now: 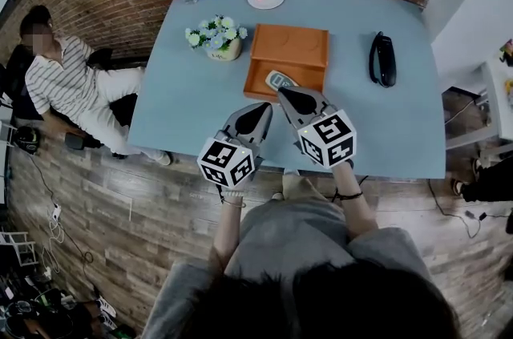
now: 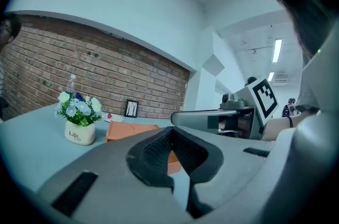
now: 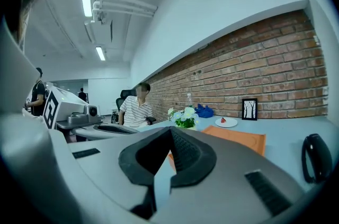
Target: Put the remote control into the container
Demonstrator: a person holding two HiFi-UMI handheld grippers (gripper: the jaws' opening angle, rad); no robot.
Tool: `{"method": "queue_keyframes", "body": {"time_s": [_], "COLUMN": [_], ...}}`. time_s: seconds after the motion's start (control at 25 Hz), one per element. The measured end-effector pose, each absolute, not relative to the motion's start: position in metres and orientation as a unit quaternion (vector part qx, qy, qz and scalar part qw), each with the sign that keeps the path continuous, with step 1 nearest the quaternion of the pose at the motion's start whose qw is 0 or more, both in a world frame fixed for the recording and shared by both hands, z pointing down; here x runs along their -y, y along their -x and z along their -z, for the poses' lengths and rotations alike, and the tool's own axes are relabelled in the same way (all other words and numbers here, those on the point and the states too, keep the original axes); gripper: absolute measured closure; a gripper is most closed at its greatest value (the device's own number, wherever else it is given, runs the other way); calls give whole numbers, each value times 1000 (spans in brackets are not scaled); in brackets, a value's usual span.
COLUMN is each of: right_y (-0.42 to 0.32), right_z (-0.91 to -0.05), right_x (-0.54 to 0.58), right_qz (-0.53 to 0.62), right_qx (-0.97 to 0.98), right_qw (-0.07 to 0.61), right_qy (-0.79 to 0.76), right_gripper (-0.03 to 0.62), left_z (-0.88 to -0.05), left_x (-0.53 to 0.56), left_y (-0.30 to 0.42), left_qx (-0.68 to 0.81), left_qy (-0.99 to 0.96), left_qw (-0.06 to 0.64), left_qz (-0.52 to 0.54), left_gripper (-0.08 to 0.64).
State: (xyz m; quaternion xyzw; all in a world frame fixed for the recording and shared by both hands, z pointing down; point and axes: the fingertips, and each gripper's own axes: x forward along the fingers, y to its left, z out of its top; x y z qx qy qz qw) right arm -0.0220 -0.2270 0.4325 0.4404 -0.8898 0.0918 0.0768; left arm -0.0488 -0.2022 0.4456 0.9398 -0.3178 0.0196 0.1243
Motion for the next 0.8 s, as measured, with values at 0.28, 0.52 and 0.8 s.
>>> {"method": "queue_keyframes", "body": {"time_s": [0.28,0.52,0.8], "right_y": [24,25,22], "right_z": [-425,-425,-428], "right_x": [201,181,162], "right_qz": [-81,-77,-73], "right_qx": [890,889,886], "right_qw": [65,58,53], "right_qy": [-445,-448,-454], "right_gripper": [594,595,595], "left_z": [-437,-434,-435], "left_x": [180,162,143], "left_y": [54,55,53], "left_qx": [316,309,303], "left_qy": [-942,-945,-948], "left_qw": [110,105,98], "left_qz": [-11,-3,2], "left_gripper": [557,557,557]}}
